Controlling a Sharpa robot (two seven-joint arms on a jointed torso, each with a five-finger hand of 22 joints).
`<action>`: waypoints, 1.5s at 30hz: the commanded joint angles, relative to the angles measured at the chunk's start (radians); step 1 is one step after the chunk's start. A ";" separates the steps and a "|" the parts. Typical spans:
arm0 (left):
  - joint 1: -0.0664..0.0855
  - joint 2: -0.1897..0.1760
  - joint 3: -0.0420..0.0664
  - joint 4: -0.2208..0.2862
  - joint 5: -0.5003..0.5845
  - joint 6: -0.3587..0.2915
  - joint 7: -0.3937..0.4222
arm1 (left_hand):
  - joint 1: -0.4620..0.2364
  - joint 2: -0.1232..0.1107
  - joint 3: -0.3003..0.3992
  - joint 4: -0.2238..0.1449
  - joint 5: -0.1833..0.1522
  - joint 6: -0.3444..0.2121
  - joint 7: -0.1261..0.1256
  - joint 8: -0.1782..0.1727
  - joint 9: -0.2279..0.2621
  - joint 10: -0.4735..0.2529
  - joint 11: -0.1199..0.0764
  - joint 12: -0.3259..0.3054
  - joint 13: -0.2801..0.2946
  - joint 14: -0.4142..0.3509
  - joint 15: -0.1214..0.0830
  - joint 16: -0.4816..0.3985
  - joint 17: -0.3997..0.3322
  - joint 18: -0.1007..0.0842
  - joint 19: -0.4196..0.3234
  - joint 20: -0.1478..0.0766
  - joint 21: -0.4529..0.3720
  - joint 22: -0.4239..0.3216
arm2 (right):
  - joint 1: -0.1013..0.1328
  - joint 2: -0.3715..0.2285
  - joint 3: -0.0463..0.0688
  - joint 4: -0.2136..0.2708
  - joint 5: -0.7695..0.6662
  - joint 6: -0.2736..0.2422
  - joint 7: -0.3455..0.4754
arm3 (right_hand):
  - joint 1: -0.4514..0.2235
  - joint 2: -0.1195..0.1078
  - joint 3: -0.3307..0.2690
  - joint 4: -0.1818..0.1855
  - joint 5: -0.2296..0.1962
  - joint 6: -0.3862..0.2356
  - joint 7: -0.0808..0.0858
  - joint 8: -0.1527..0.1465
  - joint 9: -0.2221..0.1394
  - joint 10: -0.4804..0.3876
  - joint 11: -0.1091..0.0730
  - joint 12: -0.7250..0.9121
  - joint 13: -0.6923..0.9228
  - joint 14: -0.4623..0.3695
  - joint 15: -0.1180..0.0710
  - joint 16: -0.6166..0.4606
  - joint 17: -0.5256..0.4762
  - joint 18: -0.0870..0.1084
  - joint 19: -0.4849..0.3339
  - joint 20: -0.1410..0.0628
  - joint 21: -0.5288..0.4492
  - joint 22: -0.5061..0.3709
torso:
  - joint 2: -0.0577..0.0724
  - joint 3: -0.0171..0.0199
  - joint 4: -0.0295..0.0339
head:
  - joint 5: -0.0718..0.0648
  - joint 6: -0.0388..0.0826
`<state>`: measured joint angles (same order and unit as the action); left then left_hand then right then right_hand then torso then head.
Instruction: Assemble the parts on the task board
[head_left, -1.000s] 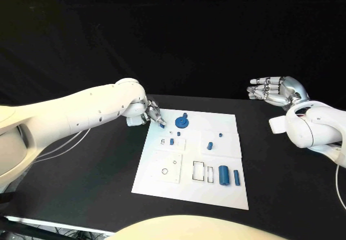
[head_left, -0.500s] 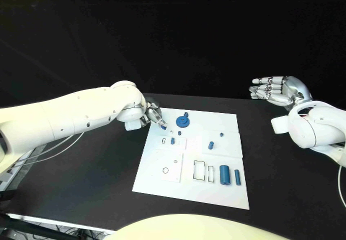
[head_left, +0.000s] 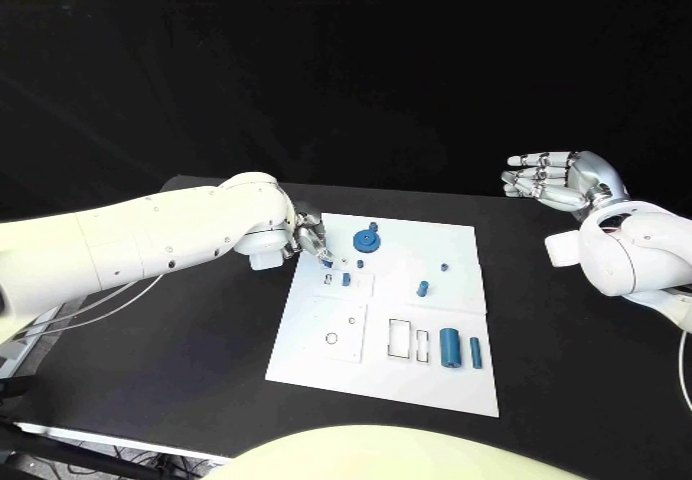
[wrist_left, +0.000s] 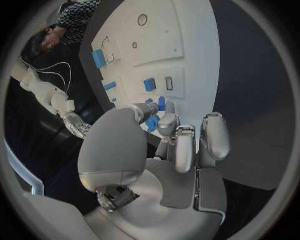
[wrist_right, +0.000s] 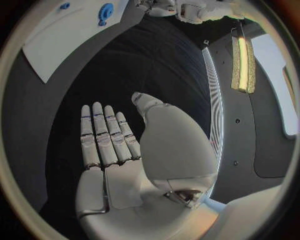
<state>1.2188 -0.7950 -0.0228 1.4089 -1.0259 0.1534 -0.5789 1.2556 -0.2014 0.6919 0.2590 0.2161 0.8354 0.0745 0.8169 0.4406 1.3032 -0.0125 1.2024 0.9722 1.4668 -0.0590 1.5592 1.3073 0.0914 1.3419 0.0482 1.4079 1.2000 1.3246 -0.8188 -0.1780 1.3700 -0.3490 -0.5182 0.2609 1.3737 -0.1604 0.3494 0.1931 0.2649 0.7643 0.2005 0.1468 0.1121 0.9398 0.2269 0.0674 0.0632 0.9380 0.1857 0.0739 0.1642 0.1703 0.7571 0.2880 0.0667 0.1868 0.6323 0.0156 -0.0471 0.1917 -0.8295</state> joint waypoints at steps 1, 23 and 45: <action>-0.007 -0.002 -0.001 0.009 -0.035 -0.013 -0.014 | -0.012 -0.001 0.180 -0.172 0.007 0.018 -0.012 0.003 0.143 0.011 0.000 0.006 0.000 0.101 -0.006 0.007 0.253 -0.011 0.006 0.000 0.003 -0.002 | -0.001 0.000 0.000 0.002 -0.005 0.008 0.018 | -0.003 0.002 -0.005 -0.002 -0.003 0.007 0.086 -0.003 -0.002 0.003 0.000 -0.002 0.000 0.007 0.003 -0.004 -0.001 -0.001 -0.002 0.001 0.001 -0.001 | 0.000 0.0008 -0.0003 | 0.001 -0.001; -0.024 -0.006 -0.013 0.026 -0.036 0.004 -0.024 | -0.018 -0.005 0.187 -0.176 0.009 0.022 -0.013 0.004 0.145 0.014 -0.001 0.006 -0.002 0.101 -0.007 0.006 0.252 -0.011 0.006 -0.001 0.003 -0.001 | -0.001 0.001 0.000 0.002 -0.015 0.006 0.019 | -0.002 0.002 -0.005 -0.004 -0.003 0.008 0.086 -0.004 -0.002 0.003 0.000 -0.002 0.000 0.008 0.003 -0.004 -0.002 -0.001 -0.001 0.001 0.001 -0.003 | 0.000 0.0008 -0.0009 | 0.006 -0.008; -0.040 -0.012 -0.015 0.043 -0.047 0.012 -0.022 | -0.022 -0.008 0.193 -0.179 0.011 0.025 -0.014 0.005 0.146 0.018 -0.002 0.008 0.001 0.100 -0.008 0.005 0.251 -0.011 0.005 -0.001 0.002 -0.003 | -0.004 0.001 0.000 0.000 -0.023 0.008 0.020 | -0.001 0.002 -0.005 -0.005 -0.002 0.008 0.086 -0.004 -0.002 0.004 0.000 -0.002 0.000 0.008 0.003 -0.004 -0.003 -0.001 -0.001 0.001 0.001 -0.003 | 0.000 0.0009 -0.0005 | 0.005 -0.011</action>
<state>1.1814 -0.8069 -0.0373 1.4485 -1.0693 0.1503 -0.6013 1.2304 -0.2185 0.7373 0.2191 0.2239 0.8425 0.0713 0.8189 0.4844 1.3137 -0.0160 1.2075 0.9727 1.4668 -0.0588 1.5591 1.3073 0.0914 1.3417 0.0483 1.4078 1.1975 1.3214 -0.8180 -0.1780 1.3694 -0.3602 -0.5188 0.2650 1.3738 -0.1605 0.3467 0.1904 0.2649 0.7669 0.1977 0.1468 0.1112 0.9398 0.2270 0.0674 0.0632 0.9415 0.1892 0.0739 0.1632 0.1704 0.7571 0.2880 0.0667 0.1851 0.6324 0.0162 -0.0482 0.1970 -0.8405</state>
